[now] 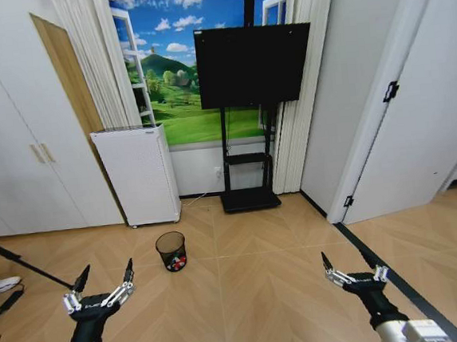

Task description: Pick up the trash bin and place the garbage on the floor into it.

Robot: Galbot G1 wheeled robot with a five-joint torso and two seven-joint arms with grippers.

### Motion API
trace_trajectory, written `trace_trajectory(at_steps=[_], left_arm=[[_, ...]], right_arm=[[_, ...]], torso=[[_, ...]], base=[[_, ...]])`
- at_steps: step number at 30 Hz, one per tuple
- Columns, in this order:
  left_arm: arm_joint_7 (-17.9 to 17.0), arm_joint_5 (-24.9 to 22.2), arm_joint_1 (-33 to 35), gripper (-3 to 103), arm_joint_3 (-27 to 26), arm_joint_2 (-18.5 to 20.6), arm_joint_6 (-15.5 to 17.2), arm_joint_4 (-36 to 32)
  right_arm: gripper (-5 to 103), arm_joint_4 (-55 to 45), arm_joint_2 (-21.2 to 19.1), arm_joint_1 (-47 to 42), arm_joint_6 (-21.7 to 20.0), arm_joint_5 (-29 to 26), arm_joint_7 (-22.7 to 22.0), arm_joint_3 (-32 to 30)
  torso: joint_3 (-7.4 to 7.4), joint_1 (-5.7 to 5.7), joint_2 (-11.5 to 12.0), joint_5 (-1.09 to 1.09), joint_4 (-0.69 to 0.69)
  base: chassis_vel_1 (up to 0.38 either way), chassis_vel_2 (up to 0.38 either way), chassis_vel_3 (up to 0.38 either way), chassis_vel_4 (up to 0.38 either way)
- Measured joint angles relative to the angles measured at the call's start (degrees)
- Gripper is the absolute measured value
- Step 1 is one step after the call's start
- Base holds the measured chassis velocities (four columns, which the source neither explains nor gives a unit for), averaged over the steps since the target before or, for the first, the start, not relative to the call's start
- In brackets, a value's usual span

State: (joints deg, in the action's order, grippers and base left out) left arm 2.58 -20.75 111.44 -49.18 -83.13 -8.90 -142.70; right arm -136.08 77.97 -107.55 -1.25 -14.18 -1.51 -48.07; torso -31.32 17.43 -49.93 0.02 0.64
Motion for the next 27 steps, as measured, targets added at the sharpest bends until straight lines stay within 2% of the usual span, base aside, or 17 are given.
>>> trace_trajectory(at_steps=[1,3,5,8,9,14,27], left_arm=[[0.0,0.0,0.0,100,0.0,0.0,0.0,0.0],[-0.08,0.0,0.0,100,-0.01,0.01,0.0,0.01],[-0.07,0.0,0.0,100,-0.01,0.01,0.0,0.01],[-0.08,0.0,0.0,100,-0.01,0.01,0.0,0.01],[-0.08,0.0,0.0,100,-0.01,0.01,0.0,0.01],[-0.06,0.0,0.0,100,0.03,0.0,0.0,0.01],[-0.03,0.0,0.0,100,0.01,-0.01,0.0,0.01]], right_arm=[[100,0.0,0.0,0.0,0.0,0.0,0.0,0.0],[100,0.0,0.0,0.01,0.0,0.0,0.01,0.01],[100,0.0,0.01,0.0,0.0,0.0,0.01,0.01],[100,-0.01,0.0,0.0,0.0,0.0,0.01,0.01],[100,0.0,0.01,0.01,0.0,0.0,0.01,0.01],[100,0.0,0.0,0.01,0.0,0.0,0.01,-0.01],[100,0.0,0.0,0.01,0.0,0.0,0.0,0.0]], torso=[[0.0,0.0,0.0,-0.06,0.02],[-0.01,0.02,0.0,-0.05,-0.02],[0.01,0.0,0.0,-0.04,0.03],[0.01,0.0,0.0,-0.04,0.0],[0.0,0.01,0.0,-0.01,-0.06],[-0.01,0.02,0.01,0.01,0.02],[0.0,0.0,0.01,-0.03,0.0]], base=[[0.365,0.301,-0.322,-0.356],[0.327,0.301,-0.256,-0.308],[0.23,0.12,-0.204,-0.229],[0.128,0.011,-0.048,-0.122],[0.056,0.062,0.044,-0.044],[-0.039,0.012,0.081,0.021],[-0.022,-0.021,0.016,0.021]])
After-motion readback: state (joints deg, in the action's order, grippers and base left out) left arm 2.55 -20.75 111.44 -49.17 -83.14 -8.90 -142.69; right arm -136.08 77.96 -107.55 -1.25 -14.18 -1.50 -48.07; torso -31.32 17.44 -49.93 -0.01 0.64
